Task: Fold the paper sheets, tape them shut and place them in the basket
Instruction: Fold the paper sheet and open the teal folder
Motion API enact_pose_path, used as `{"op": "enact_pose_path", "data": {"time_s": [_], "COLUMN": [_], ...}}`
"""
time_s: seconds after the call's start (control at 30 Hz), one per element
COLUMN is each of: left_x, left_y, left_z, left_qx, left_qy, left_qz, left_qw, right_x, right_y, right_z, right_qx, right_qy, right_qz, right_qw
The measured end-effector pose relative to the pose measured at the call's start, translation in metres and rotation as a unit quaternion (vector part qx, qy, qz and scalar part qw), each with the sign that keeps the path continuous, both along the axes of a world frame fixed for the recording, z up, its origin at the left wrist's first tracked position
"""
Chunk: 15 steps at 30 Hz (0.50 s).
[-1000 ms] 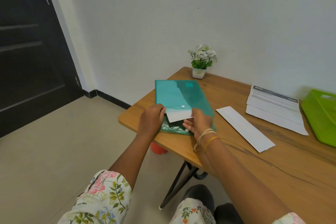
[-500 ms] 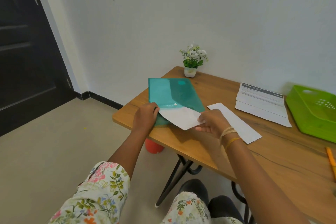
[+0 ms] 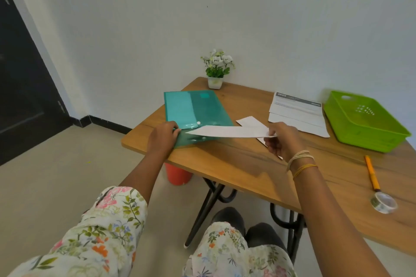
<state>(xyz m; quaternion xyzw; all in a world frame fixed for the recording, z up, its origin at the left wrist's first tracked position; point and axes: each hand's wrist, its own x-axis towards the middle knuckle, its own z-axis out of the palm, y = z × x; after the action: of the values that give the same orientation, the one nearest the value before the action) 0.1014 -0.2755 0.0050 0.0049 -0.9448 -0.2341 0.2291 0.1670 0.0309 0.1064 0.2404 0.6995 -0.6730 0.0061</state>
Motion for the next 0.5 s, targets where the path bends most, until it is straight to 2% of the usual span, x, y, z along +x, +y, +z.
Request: {"op": "enact_pose_path", "data": {"time_s": [0.27, 0.37, 0.43, 0.5], "left_x": [0.000, -0.002, -0.003, -0.003], "left_y": [0.000, 0.003, 0.007, 0.010], "left_z": [0.004, 0.012, 0.017, 0.024], "left_qx": [-0.037, -0.062, -0.043, 0.025], "left_qy": [-0.023, -0.056, -0.067, -0.061], "left_qz": [0.002, 0.007, 0.002, -0.017], "left_qw": [0.999, 0.997, 0.997, 0.998], "right_x": [0.013, 0.010, 0.007, 0.005], "right_y": [0.022, 0.024, 0.020, 0.015], "right_z": [0.007, 0.004, 0.001, -0.004], "right_qx": [-0.007, -0.006, -0.007, -0.013], "right_qy": [-0.001, 0.004, -0.004, -0.012], "right_qz": [0.010, 0.024, 0.041, 0.055], "right_qw": [1.000, 1.000, 0.999, 0.998]}}
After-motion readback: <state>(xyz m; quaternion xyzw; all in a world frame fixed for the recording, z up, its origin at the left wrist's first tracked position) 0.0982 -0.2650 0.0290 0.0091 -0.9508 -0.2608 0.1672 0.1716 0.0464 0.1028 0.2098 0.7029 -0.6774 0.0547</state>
